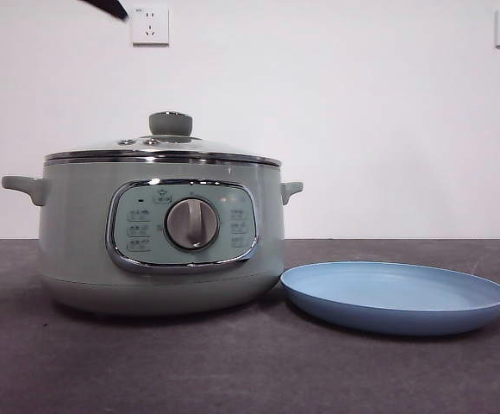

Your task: Take the potato out from the steamer,put the potato on the plate,close the lid

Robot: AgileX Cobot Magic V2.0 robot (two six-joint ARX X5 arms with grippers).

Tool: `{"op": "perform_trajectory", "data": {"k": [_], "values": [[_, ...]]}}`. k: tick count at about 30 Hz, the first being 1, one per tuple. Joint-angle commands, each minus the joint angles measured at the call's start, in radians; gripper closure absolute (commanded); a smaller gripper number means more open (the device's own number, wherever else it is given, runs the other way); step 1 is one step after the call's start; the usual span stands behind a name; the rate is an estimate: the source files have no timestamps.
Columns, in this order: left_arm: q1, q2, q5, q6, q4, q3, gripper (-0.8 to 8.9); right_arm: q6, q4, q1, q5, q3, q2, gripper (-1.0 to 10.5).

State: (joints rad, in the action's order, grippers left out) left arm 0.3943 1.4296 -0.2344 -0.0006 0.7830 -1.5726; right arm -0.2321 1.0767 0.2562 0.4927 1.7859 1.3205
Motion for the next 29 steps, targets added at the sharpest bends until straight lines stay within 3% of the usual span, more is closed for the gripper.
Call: {"op": "perform_trajectory", "data": {"k": [1,5,25,29], "values": [[0.016,0.044,0.028,-0.003,-0.011,-0.002,3.77,0.008,-0.007,0.003,-0.003,0.004,-0.005,3.5],[0.028,0.101,0.078,-0.003,-0.020,-0.002,3.77,0.008,-0.007,0.003,-0.003,0.004,-0.005,3.5],[0.045,0.264,0.104,-0.003,-0.013,-0.002,3.79,0.008,-0.007,0.003,-0.003,0.004,-0.005,3.5],[0.051,0.270,0.103,0.002,0.005,-0.002,5.43,0.008,-0.007,0.003,-0.003,0.004,-0.005,3.5]]}}
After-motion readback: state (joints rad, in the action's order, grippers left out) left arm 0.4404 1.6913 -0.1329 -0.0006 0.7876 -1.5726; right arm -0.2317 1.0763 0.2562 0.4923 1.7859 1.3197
